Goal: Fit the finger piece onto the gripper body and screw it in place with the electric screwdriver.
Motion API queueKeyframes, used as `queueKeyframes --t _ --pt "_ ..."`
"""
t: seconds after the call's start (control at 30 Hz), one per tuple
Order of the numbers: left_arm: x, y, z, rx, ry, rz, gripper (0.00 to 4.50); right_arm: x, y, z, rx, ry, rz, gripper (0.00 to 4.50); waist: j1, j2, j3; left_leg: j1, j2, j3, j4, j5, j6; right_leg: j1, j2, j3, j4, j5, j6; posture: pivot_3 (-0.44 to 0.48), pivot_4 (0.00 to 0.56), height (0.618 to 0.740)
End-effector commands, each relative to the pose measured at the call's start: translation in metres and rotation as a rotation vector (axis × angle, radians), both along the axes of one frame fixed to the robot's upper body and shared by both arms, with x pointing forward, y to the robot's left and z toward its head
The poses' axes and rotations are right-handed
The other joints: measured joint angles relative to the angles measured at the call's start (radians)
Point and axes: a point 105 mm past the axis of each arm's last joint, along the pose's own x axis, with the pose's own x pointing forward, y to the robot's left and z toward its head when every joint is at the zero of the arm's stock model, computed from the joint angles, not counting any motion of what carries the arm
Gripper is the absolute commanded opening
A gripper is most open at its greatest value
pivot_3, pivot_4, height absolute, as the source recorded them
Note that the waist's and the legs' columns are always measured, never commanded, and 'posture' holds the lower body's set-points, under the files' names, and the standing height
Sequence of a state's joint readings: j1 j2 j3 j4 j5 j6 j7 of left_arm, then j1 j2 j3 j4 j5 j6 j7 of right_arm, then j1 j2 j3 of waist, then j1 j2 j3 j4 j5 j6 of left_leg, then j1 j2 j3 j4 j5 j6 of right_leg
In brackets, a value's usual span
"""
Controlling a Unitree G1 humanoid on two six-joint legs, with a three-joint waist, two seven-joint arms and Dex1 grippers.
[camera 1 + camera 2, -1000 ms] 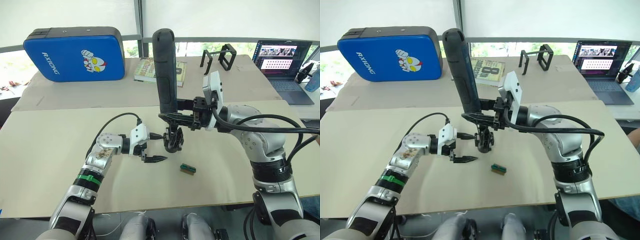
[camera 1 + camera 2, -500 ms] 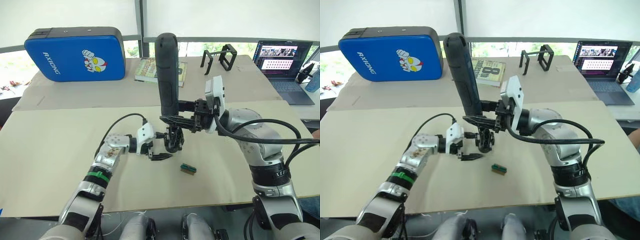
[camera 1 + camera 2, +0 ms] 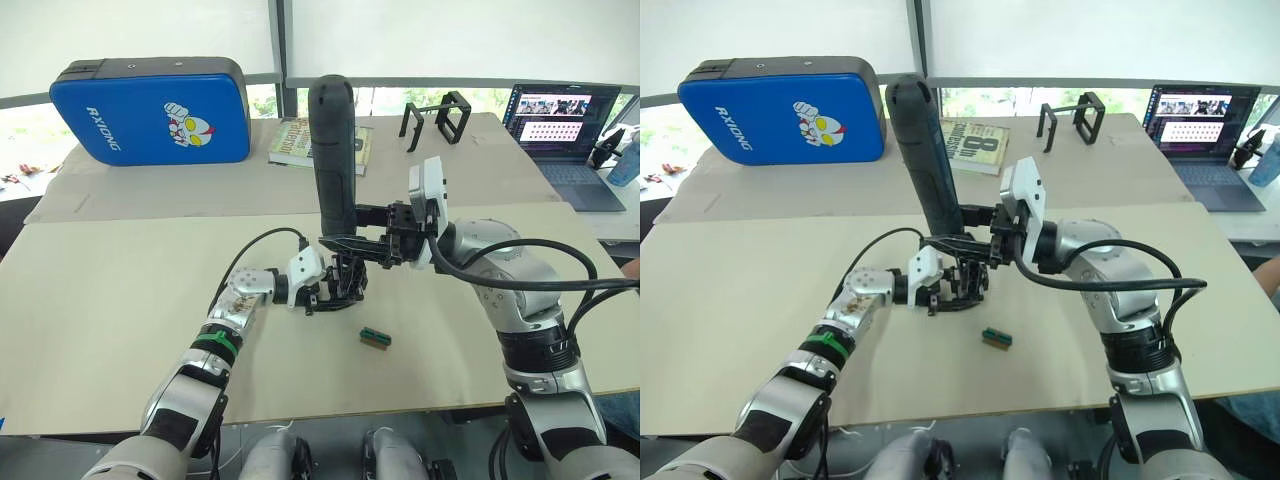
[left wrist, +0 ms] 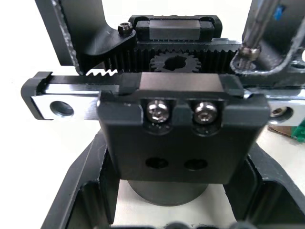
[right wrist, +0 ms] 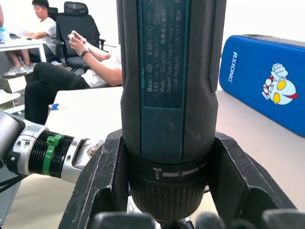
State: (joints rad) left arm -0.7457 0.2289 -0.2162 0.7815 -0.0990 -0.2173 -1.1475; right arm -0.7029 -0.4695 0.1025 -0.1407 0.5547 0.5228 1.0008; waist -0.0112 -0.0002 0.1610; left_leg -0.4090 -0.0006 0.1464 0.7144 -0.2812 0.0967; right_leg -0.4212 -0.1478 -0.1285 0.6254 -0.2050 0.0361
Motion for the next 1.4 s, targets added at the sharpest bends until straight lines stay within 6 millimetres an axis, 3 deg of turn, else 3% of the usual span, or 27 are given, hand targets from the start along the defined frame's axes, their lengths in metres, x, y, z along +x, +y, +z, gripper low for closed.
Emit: queueKeyframes --t 0.03,0.3,0.53,0.77,1.1,1.23,1.33,1.4 --pt "0.004 0.002 0.007 0.001 -0.033 0.004 2.34 0.011 -0.010 -0.040 -0.108 0.154 -0.049 1.90 0.000 -0.003 -0.003 0.000 0.000 0.000 0.000 0.000 0.000 0.000 0.000 0.000 0.000 0.000 0.000 0.000 0.150 0.740" --pt "0.004 0.006 0.007 0.002 -0.037 0.013 2.34 0.020 -0.021 -0.062 -0.141 0.146 -0.064 1.90 -0.001 -0.007 -0.009 0.003 0.001 0.000 -0.001 0.000 0.000 0.001 -0.001 0.002 0.000 0.000 0.000 0.000 0.150 0.740" --pt "0.006 0.007 0.009 0.002 -0.041 0.019 2.34 0.028 -0.023 -0.069 -0.146 0.088 -0.071 1.90 -0.002 -0.007 -0.012 0.004 0.002 0.000 -0.001 0.000 0.000 0.002 -0.001 0.003 0.000 0.000 -0.001 0.000 0.150 0.740" --pt "0.008 0.008 0.012 0.004 -0.049 0.022 2.34 0.021 -0.025 -0.079 -0.190 0.123 -0.031 1.90 -0.002 -0.007 -0.014 0.005 0.003 0.000 -0.001 0.000 0.000 0.001 -0.002 0.003 0.000 0.000 -0.001 0.000 0.150 0.740" --pt "0.009 0.007 0.015 0.005 -0.054 0.017 2.34 0.025 -0.027 -0.080 -0.189 0.130 -0.055 1.90 -0.002 -0.007 -0.015 0.005 0.004 0.000 -0.001 -0.001 -0.001 0.001 -0.004 0.003 0.000 0.000 -0.002 0.000 0.150 0.740" --pt "0.008 0.007 0.014 0.007 -0.053 0.012 2.34 0.026 -0.029 -0.062 -0.161 0.086 -0.064 1.90 -0.002 -0.007 -0.015 0.005 0.004 0.000 -0.001 -0.001 -0.001 0.001 -0.005 0.003 0.000 0.000 -0.002 0.000 0.150 0.740" --pt "0.008 0.007 0.012 0.012 -0.049 0.007 2.34 0.025 -0.026 -0.034 -0.108 0.032 -0.053 1.90 -0.002 -0.007 -0.015 0.005 0.004 0.000 -0.001 -0.001 -0.001 0.000 -0.007 0.003 0.000 0.000 -0.002 0.000 0.150 0.740" --pt "0.006 0.006 0.009 0.021 -0.042 -0.001 2.34 0.018 -0.020 0.001 -0.032 -0.041 -0.016 1.90 -0.001 -0.007 -0.015 0.004 0.004 0.000 -0.001 -0.001 -0.001 -0.001 -0.008 0.003 0.000 0.000 -0.002 0.000 0.150 0.740"
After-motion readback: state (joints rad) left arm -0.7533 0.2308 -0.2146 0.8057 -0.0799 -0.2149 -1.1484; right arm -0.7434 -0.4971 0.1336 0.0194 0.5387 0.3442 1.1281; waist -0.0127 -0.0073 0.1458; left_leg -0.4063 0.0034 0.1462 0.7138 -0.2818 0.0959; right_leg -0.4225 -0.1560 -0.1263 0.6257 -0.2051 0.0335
